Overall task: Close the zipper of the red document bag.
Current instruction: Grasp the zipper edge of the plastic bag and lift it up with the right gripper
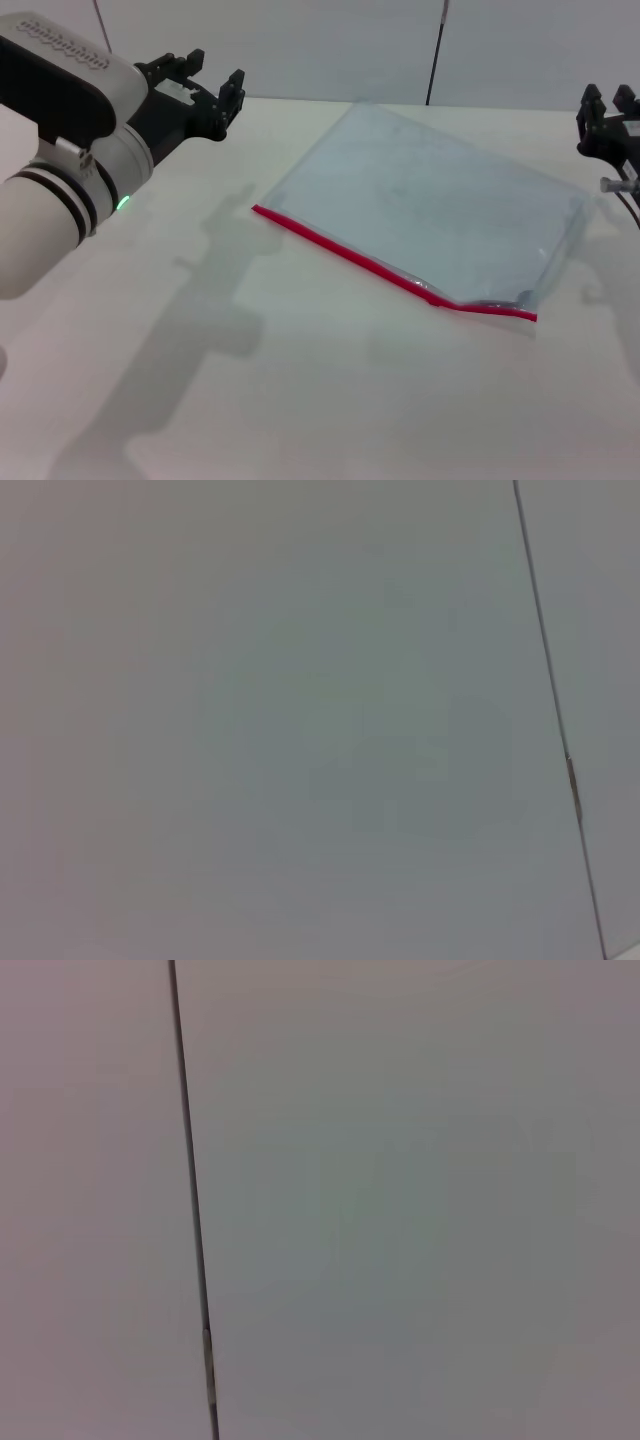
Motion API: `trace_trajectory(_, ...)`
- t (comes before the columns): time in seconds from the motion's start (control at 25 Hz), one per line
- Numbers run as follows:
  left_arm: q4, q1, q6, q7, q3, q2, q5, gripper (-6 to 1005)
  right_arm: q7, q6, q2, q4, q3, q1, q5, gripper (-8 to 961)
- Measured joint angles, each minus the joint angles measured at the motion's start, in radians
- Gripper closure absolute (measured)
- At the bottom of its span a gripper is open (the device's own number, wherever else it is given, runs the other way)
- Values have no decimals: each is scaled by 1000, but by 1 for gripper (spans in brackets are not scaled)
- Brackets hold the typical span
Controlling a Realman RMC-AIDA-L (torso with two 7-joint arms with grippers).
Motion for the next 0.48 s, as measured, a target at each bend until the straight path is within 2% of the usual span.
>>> trace_trajectory(0.48,-18,-11,-1,0,-2,0,0,512,0,-1,1,12,3,5,6,611)
